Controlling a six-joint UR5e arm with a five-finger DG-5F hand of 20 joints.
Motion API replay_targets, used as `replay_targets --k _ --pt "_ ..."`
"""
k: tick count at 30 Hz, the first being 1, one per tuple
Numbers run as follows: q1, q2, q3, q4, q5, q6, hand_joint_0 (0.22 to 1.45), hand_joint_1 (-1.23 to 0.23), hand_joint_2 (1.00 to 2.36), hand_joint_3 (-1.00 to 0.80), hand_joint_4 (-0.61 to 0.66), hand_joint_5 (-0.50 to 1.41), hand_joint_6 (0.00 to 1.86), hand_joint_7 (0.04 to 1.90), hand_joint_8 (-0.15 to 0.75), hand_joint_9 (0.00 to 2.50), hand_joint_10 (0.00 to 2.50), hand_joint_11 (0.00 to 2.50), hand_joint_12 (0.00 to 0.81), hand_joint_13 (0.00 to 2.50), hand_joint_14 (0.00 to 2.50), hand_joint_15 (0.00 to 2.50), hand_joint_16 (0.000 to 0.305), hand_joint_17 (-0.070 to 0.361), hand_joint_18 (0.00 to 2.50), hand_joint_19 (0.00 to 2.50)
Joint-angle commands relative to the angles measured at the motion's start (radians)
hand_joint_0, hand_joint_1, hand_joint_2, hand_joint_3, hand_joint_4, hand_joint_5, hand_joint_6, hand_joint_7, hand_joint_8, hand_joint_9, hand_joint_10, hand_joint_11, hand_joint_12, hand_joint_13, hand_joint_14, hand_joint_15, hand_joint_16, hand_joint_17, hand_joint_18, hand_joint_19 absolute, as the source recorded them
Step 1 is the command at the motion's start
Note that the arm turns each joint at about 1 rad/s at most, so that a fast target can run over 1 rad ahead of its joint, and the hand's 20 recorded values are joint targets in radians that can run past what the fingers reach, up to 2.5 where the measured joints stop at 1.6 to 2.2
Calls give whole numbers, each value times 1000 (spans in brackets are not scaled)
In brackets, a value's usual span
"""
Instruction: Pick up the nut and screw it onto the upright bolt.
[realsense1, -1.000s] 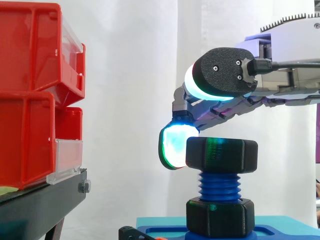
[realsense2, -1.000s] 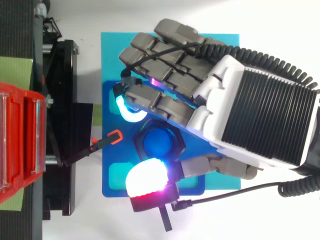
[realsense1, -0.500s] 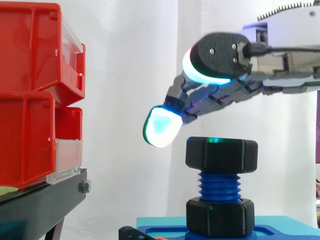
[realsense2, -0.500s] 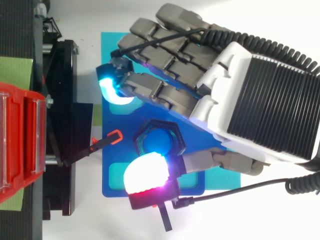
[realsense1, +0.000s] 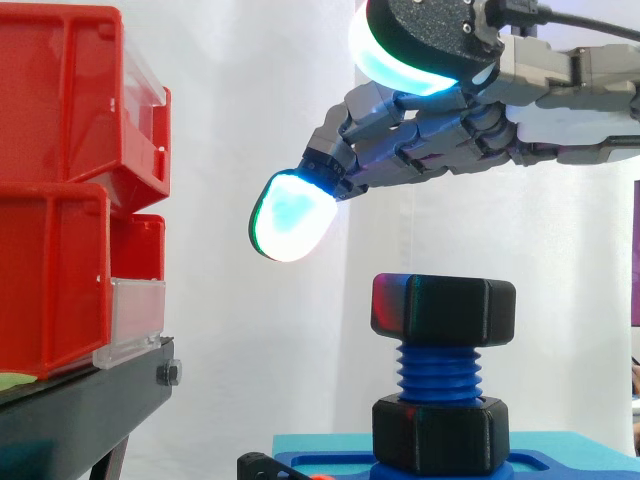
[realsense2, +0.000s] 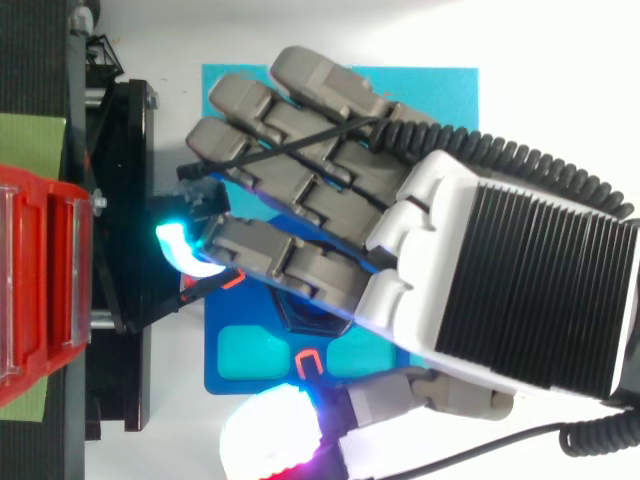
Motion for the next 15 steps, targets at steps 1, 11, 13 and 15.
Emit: replay_targets --k 1,11,13,15 --pt "8 -1 0 6 -2 19 466 40 1000 -500 136 -174 501 629 205 214 0 0 337 140 0 0 43 96 0 0" --pt "17 -1 0 -25 -2 39 472 22 1000 -500 143 -171 502 636 213 240 0 0 338 184 0 0 43 96 44 0" --pt "22 -1 -2 -34 -9 47 473 21 1000 -500 144 -170 501 640 214 243 0 0 338 189 0 0 43 97 57 0" --pt "20 -1 0 -44 -35 47 473 21 1000 -500 145 -170 501 645 215 249 0 0 339 194 0 0 43 97 59 0"
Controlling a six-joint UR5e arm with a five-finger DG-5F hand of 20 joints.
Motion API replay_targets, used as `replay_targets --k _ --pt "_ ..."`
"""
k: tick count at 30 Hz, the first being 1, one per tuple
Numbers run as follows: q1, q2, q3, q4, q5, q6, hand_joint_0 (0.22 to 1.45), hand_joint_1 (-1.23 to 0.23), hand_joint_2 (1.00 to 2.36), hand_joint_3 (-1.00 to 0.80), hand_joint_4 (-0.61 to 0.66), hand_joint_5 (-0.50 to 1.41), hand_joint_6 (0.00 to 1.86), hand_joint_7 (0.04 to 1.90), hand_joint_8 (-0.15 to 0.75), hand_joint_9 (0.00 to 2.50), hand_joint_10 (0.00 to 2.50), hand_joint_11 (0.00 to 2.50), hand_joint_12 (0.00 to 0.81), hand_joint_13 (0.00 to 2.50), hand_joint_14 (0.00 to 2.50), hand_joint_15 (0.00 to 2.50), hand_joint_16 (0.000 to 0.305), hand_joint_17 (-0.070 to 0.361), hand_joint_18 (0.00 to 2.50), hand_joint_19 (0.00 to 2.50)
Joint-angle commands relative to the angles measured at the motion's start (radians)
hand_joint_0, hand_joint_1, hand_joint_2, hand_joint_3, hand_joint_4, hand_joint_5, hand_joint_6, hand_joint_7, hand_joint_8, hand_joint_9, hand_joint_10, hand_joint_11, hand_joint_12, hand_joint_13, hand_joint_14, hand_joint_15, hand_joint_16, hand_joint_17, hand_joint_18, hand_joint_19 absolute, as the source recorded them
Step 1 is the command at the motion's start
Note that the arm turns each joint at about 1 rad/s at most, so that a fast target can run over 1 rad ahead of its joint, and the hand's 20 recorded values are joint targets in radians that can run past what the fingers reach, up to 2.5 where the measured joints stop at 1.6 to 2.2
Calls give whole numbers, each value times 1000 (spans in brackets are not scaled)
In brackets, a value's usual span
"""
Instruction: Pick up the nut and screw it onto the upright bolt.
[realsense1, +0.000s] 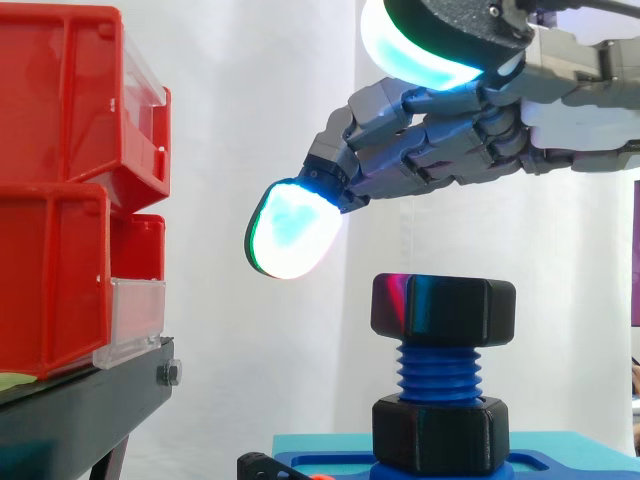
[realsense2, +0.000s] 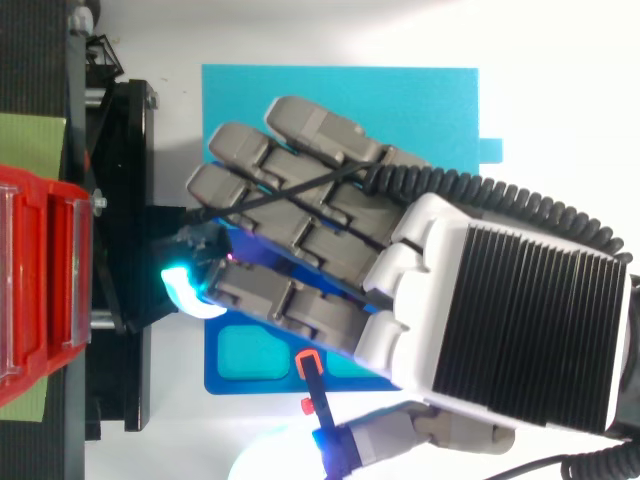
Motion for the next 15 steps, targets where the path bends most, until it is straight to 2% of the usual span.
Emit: replay_targets --k 1,2,3,7,9,15 --pt "3 0 -1 -25 -54 4 474 21 1000 -500 147 -169 502 662 218 255 0 0 338 200 0 0 43 96 65 0" --pt "3 0 -1 -25 -54 4 474 21 1000 -500 147 -169 502 665 218 257 0 0 339 202 0 0 43 97 67 0" --pt "1 0 -1 -42 -80 2 475 21 1000 -500 153 -166 502 685 220 261 0 0 340 208 0 0 43 96 75 0" --pt "-2 0 0 -83 -146 5 475 21 1000 -500 155 -163 502 706 226 271 0 0 339 219 0 0 43 96 92 0" --pt "-9 0 -1 -89 -168 40 475 19 1000 -500 164 -161 502 706 229 277 0 0 339 224 0 0 43 96 97 0" --pt "-15 0 -1 -92 -175 102 475 16 1000 -500 158 -160 502 706 232 286 0 0 341 242 0 0 43 97 113 0"
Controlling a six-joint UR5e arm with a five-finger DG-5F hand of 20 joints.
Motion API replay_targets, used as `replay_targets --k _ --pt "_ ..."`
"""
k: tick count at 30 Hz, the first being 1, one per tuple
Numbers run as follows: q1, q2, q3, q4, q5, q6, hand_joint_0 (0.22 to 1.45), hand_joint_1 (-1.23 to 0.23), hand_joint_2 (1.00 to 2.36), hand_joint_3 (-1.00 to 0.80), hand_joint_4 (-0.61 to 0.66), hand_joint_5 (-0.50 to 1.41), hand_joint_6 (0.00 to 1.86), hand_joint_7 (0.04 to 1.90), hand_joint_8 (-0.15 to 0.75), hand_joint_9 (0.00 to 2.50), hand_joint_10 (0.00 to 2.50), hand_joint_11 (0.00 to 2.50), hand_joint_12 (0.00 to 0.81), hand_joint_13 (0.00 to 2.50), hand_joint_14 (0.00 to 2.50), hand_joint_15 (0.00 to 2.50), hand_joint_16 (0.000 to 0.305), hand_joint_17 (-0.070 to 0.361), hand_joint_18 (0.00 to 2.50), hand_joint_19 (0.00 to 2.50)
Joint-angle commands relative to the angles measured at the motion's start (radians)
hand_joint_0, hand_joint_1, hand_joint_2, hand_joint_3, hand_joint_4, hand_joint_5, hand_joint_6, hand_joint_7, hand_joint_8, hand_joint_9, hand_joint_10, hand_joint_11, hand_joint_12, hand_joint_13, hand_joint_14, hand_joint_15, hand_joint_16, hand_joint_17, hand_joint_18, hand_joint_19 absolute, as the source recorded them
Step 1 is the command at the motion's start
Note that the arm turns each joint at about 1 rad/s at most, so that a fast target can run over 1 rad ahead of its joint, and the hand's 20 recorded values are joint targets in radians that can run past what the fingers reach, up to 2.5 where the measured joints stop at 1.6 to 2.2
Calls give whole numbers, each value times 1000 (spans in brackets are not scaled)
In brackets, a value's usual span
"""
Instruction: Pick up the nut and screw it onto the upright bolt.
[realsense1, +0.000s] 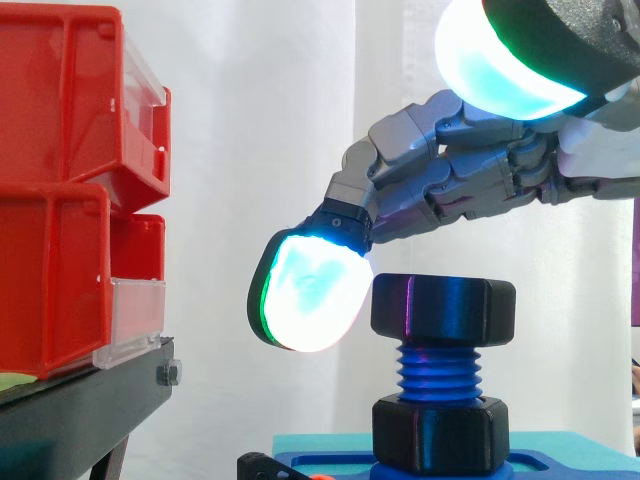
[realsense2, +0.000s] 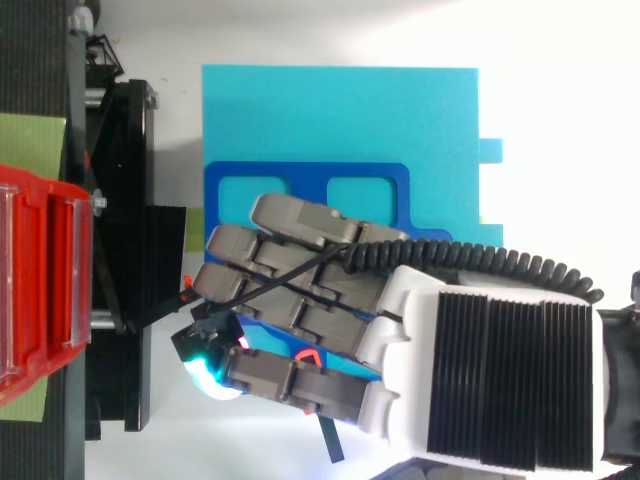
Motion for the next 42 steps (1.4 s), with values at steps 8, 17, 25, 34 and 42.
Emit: replay_targets --k 8,17,25,34,42 --pt "-18 0 0 -3 -8 42 475 8 1000 -500 161 -159 502 712 235 292 0 0 340 260 0 0 43 96 133 0" --pt "-41 0 0 -16 -28 41 477 -11 1000 -500 169 -158 502 739 241 308 0 0 329 296 0 0 40 91 160 0" --pt "-70 0 1 -48 -71 41 479 -31 1000 -500 183 -150 503 788 252 337 0 0 319 323 0 0 38 86 187 0" --pt "-106 0 0 -102 -83 6 480 -42 1000 -500 196 -144 503 829 261 367 0 0 312 351 0 0 37 82 202 0" --pt "-132 0 0 -108 -122 -14 481 -51 1000 -500 219 -137 504 897 266 390 0 0 309 366 0 0 36 80 213 0"
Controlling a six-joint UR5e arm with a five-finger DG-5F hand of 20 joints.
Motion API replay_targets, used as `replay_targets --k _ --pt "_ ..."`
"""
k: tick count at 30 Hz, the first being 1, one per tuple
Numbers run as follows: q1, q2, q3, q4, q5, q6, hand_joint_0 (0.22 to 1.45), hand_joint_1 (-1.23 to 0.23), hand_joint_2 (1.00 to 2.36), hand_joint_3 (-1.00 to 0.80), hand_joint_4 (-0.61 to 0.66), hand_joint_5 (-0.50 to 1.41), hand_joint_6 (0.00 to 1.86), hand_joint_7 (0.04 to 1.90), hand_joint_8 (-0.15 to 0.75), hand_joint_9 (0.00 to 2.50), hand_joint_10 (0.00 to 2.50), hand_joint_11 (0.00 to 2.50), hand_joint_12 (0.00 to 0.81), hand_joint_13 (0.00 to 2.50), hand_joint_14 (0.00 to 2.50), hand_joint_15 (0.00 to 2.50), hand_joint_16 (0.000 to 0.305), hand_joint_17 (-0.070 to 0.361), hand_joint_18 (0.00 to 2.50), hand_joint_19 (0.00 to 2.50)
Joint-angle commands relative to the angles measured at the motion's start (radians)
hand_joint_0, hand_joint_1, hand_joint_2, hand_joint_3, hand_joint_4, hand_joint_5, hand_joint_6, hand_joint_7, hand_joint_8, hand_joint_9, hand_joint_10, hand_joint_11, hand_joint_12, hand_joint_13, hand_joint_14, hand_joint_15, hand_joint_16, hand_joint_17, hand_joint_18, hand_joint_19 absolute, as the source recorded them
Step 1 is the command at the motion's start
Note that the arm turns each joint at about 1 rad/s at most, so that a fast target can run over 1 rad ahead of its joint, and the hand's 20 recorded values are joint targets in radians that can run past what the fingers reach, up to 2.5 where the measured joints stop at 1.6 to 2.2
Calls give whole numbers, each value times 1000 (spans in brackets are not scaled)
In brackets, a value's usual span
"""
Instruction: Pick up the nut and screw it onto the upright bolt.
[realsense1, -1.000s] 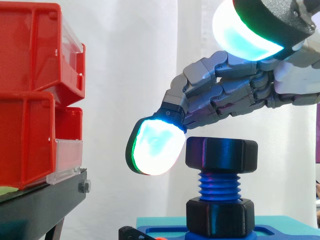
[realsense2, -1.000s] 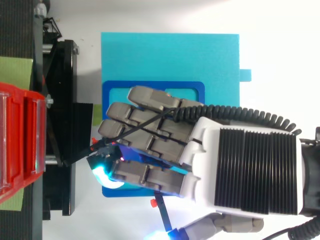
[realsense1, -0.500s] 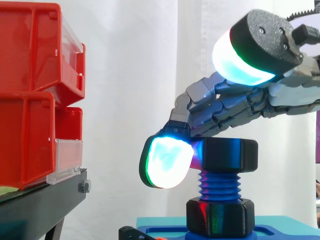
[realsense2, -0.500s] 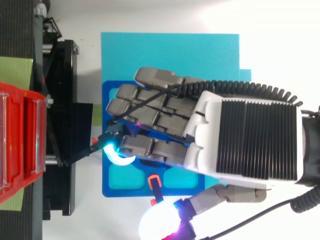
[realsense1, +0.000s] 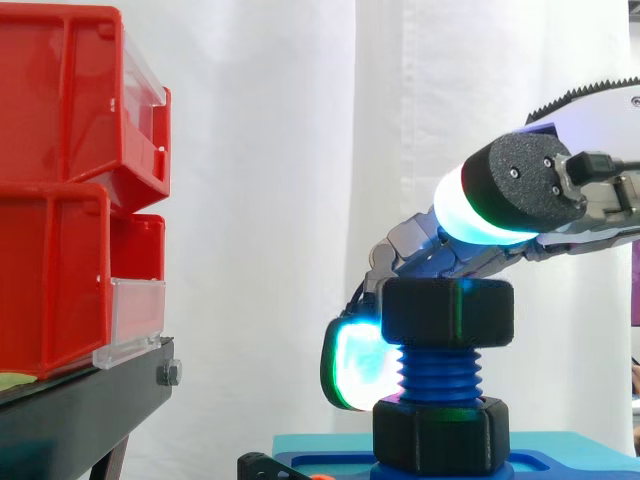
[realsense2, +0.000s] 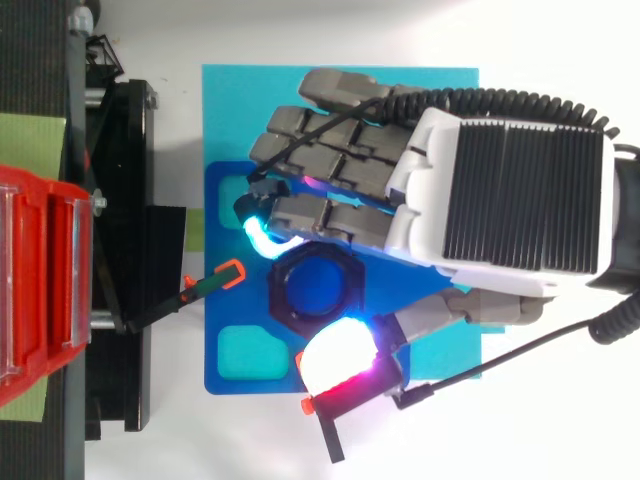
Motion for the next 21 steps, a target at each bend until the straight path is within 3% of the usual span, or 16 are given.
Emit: replay_targets --k 1,6,14,21 --pt "-11 1 -1 -1 -28 -7 482 -52 1000 -500 219 -135 504 908 265 390 0 0 307 372 0 0 35 79 218 0" --pt "-28 1 1 2 -54 -38 481 -52 1000 -500 221 -132 504 905 266 396 0 0 305 377 0 0 35 79 225 0" --pt "-43 3 9 4 -83 -55 474 -43 1000 -500 176 -161 502 702 246 357 0 0 309 357 0 0 37 83 208 0" --pt "-66 3 38 7 -138 -82 455 -30 1000 -500 141 -187 501 611 215 260 0 0 327 268 0 0 42 93 144 0"
